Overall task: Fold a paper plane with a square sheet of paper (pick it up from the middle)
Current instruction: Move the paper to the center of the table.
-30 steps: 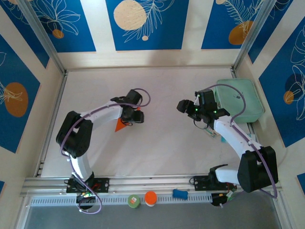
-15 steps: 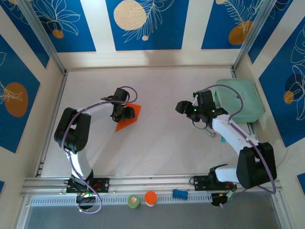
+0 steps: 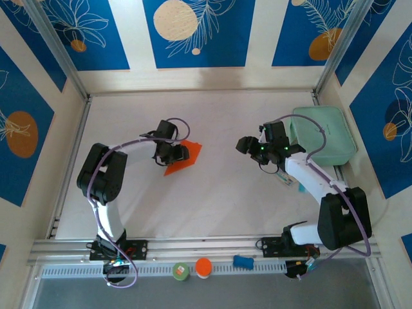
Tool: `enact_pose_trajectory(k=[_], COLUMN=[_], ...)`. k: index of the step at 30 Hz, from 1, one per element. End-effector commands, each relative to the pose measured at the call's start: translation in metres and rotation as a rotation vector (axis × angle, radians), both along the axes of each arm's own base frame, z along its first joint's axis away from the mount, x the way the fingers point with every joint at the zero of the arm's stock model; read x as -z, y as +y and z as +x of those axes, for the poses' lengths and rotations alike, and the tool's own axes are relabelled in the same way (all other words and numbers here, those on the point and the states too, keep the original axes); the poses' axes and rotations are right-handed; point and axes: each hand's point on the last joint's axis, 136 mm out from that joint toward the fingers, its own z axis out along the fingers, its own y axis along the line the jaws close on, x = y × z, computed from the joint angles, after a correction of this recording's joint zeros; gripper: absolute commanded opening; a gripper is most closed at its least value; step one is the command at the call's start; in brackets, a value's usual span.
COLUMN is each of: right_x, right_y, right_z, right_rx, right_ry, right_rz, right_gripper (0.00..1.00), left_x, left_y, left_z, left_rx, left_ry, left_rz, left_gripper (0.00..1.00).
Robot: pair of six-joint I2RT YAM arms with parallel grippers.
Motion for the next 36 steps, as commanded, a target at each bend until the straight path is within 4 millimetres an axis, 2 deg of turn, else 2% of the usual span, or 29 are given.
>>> enact_pose_trajectory(k=[1, 3, 8, 15, 18, 24, 31, 36], right_x=[-0.002, 0.006, 0.026, 0.064, 0.071, 0.084, 0.104, 0.109], right_y=[0.017, 0.021, 0.051, 0.090, 0.101, 0.112, 0.113, 0.115], right_z=[0.000, -0.004, -0.017, -0.028, -0.024, -0.013, -0.011, -0.010], right_rx=[-0.009, 0.012, -0.015, -0.079, -0.116, -0.163, -0.200, -0.217], right_ry=[0.036, 0.079, 0.184, 0.312, 0.331, 0.353, 0.392, 0.406], right_rz=[0.061, 0.065, 0.078, 0.087, 0.094, 0.051, 0.001, 0.000], right_gripper=[0.65, 0.63, 0.56, 0.38, 0.30, 0.22, 0.23, 0.23], left_x=[0.012, 0.012, 0.012, -0.026, -0.037, -0.037, -0.027, -0.010], left_y=[-0.028, -0.043, -0.073, -0.086, -0.085, -0.074, -0.054, -0.050], left_z=[-0.038, -0.046, -0.060, -0.056, -0.058, -0.069, -0.083, -0.084], left_rx=[0.066, 0.060, 0.032, 0.027, 0.035, 0.036, 0.033, 0.022], left_ry=[0.105, 0.128, 0.184, 0.124, 0.110, 0.120, 0.133, 0.153], left_rz=[-0.053, -0.079, -0.149, -0.239, -0.256, -0.232, -0.149, -0.108], left_gripper=[0.49, 0.49, 0.47, 0.42, 0.37, 0.29, 0.24, 0.21])
